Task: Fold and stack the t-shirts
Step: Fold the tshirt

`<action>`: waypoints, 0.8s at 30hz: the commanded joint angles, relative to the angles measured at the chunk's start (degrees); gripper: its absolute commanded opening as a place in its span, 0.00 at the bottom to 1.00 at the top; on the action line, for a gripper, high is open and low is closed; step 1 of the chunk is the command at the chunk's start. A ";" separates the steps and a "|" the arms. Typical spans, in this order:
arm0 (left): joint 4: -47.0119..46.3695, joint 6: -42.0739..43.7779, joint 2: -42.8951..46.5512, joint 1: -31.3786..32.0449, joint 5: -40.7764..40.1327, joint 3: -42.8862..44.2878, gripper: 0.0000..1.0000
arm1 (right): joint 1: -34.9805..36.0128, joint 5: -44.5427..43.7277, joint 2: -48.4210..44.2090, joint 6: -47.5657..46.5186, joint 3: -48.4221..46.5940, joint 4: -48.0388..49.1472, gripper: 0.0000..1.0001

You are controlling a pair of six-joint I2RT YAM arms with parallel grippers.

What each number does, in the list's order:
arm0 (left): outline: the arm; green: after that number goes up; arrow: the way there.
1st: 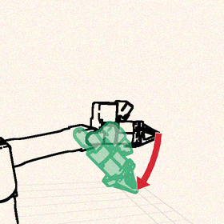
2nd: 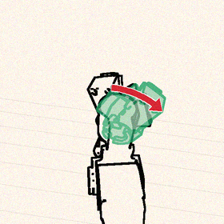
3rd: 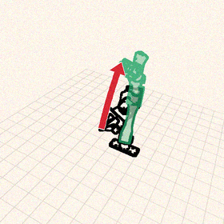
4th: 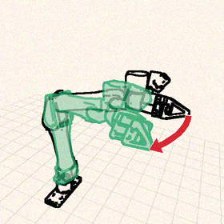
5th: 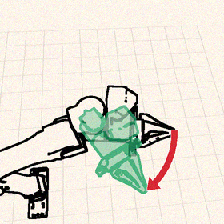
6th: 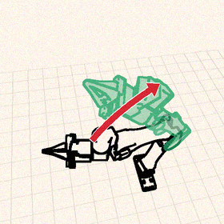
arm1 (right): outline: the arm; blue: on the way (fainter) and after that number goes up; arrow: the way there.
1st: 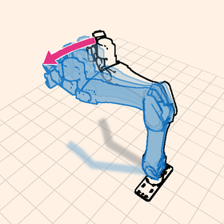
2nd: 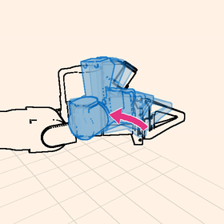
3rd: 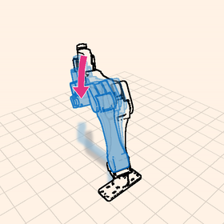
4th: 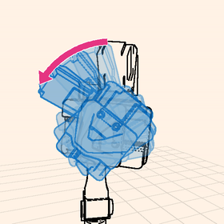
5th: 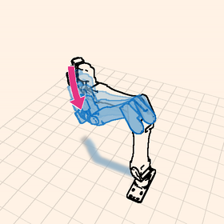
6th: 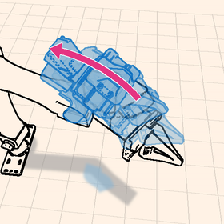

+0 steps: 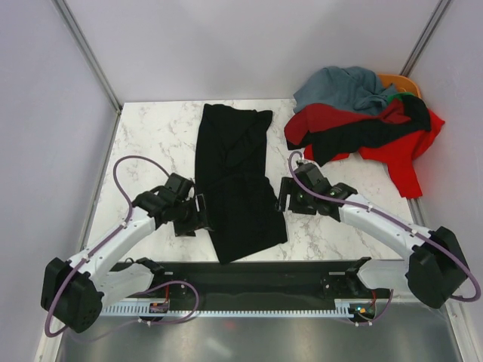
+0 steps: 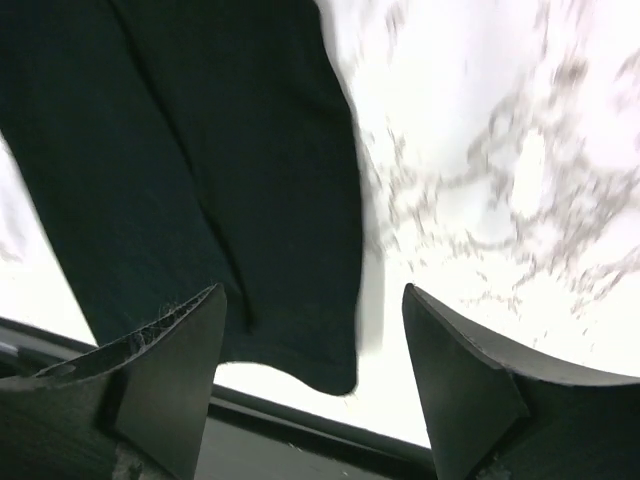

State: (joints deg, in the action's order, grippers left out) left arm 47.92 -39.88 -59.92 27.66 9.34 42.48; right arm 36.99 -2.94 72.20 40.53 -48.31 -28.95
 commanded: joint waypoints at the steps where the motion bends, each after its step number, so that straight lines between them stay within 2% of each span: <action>1: -3.96 -7.05 0.33 2.13 -1.00 -3.62 0.72 | 0.01 5.91 -0.57 1.30 7.78 2.39 0.78; 7: -13.02 -11.71 -0.11 4.41 4.98 -13.02 0.70 | 0.01 12.60 -1.28 4.73 15.96 10.65 0.74; 14: -16.72 -13.91 -0.72 6.53 6.04 -16.11 0.68 | 1.58 17.61 0.83 7.45 20.98 19.45 0.66; 21: -20.23 -16.54 -1.42 8.64 6.65 -18.22 0.64 | 5.72 16.83 3.12 10.18 22.65 23.41 0.39; 24: -22.42 -18.65 -2.56 11.53 6.30 -19.01 0.61 | 5.99 16.83 3.73 9.92 22.30 23.24 0.29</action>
State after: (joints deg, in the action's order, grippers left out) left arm 30.02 -54.48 -61.39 36.80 14.81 24.53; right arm 42.50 14.37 74.87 49.93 -26.87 -6.50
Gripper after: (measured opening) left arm 0.619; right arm 0.314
